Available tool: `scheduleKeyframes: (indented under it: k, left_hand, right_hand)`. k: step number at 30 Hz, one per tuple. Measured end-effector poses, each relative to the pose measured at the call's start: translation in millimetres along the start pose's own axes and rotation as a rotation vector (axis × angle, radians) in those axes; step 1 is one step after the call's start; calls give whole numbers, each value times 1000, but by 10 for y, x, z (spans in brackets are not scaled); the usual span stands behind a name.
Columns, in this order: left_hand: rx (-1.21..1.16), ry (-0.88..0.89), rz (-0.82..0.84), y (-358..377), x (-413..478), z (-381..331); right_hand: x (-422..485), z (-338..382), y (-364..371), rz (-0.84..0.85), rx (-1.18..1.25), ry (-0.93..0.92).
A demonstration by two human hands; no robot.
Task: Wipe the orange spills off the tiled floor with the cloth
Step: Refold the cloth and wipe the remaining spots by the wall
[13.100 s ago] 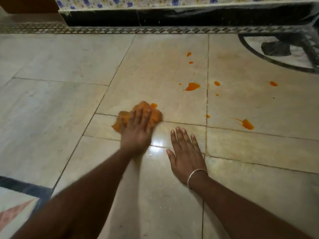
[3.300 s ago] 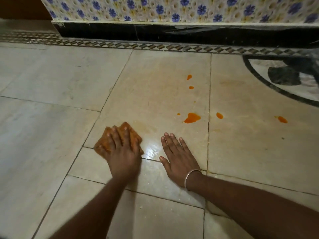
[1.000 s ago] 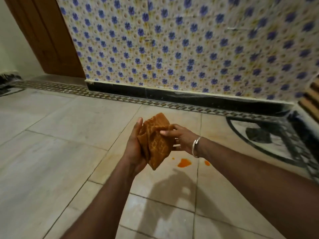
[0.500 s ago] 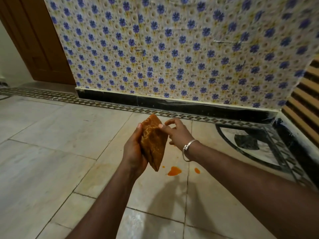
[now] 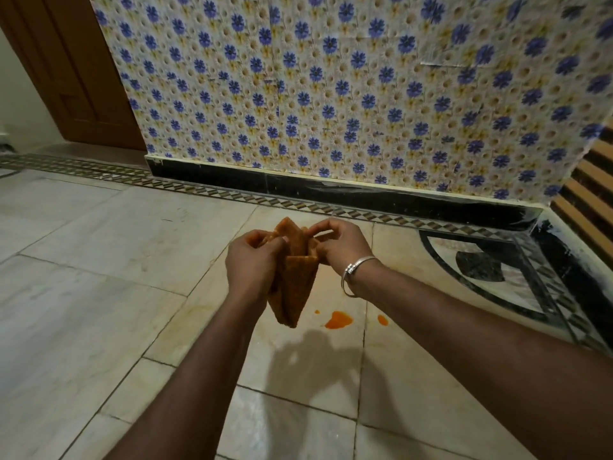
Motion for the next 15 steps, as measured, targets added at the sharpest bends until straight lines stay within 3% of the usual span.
scheduleKeyframes:
  k: [4, 10, 15]
  left_hand:
    - [76, 33, -81, -219, 145, -170]
    - [-4, 48, -169, -385, 164, -308]
    - [-53, 65, -118, -293, 145, -429]
  right_hand:
    - [-11, 276, 15, 42, -54, -113]
    - [-16, 609, -95, -30, -76, -200]
    - [-52, 776, -14, 144, -36, -206]
Point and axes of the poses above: each hand's wrist, its own x-axis towards the middle knuckle, its own y-axis out of the palm, z = x × y, the point moved 6 cm from there along x, towards the middle knuckle, and after that the axes turned 5 degrees about y, right-handed, at the moved point
